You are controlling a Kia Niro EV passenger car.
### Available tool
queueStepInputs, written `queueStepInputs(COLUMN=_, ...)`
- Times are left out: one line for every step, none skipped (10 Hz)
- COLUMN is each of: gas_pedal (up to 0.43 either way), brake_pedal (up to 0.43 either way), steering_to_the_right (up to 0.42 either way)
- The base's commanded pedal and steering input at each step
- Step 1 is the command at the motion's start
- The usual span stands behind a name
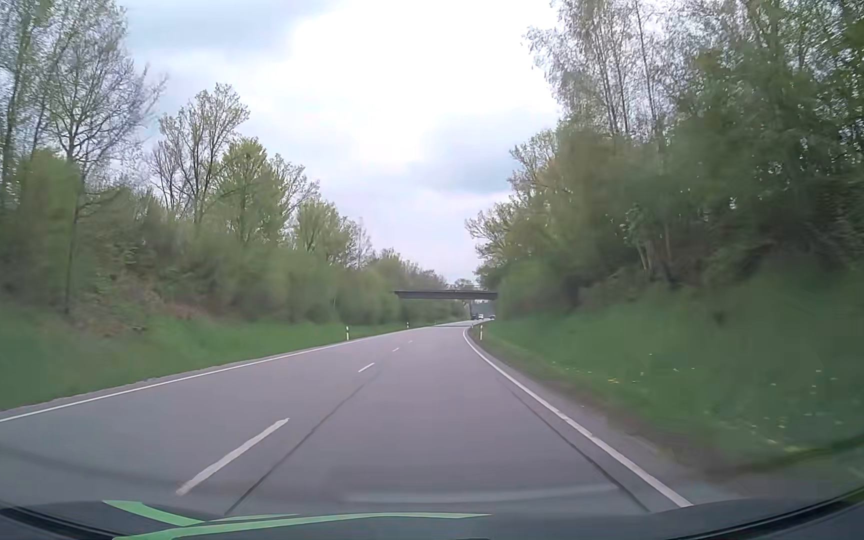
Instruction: Follow the waypoints while adhering to traffic rules and regulations
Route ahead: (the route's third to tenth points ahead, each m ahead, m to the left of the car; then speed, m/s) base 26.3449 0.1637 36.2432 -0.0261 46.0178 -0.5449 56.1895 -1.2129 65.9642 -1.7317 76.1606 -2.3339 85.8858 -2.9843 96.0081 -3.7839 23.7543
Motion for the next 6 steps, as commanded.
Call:
queueStepInputs(gas_pedal=0.228, brake_pedal=0.0, steering_to_the_right=0.006)
queueStepInputs(gas_pedal=0.228, brake_pedal=0.0, steering_to_the_right=0.006)
queueStepInputs(gas_pedal=0.228, brake_pedal=0.0, steering_to_the_right=0.006)
queueStepInputs(gas_pedal=0.228, brake_pedal=0.0, steering_to_the_right=0.006)
queueStepInputs(gas_pedal=0.228, brake_pedal=0.0, steering_to_the_right=0.006)
queueStepInputs(gas_pedal=0.228, brake_pedal=0.0, steering_to_the_right=0.006)
